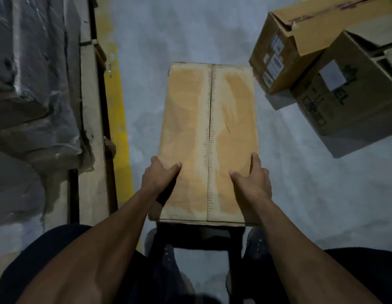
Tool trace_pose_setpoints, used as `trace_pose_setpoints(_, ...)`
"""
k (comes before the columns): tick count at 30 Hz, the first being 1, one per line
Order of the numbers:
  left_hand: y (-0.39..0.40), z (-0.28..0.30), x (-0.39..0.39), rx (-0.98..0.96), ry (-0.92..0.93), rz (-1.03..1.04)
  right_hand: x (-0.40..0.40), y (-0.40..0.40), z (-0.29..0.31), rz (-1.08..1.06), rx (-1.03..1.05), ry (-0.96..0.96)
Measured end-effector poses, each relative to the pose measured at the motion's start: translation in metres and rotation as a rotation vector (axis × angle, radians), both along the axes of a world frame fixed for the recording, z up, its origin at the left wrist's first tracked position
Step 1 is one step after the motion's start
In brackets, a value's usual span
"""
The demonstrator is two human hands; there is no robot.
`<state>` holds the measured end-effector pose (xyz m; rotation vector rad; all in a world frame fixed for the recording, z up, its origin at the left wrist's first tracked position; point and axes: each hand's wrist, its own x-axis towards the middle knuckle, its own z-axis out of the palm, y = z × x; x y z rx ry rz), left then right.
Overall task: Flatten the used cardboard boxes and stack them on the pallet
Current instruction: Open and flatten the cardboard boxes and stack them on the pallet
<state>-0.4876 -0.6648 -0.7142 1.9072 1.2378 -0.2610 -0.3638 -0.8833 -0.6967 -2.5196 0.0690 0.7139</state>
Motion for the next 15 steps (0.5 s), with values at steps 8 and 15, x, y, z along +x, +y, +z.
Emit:
trace_pose_setpoints(8,-0.028,-0.006,0.020,0.295,-0.090,-0.436,0.023,-0.004,-0.016,0.060,-0.159,-0.019)
trace_pose_setpoints(15,-0.056,0.016,0.066,0.610,-0.140,-1.315,0.021,-0.004,-0.021,0.099,-0.203,-0.066)
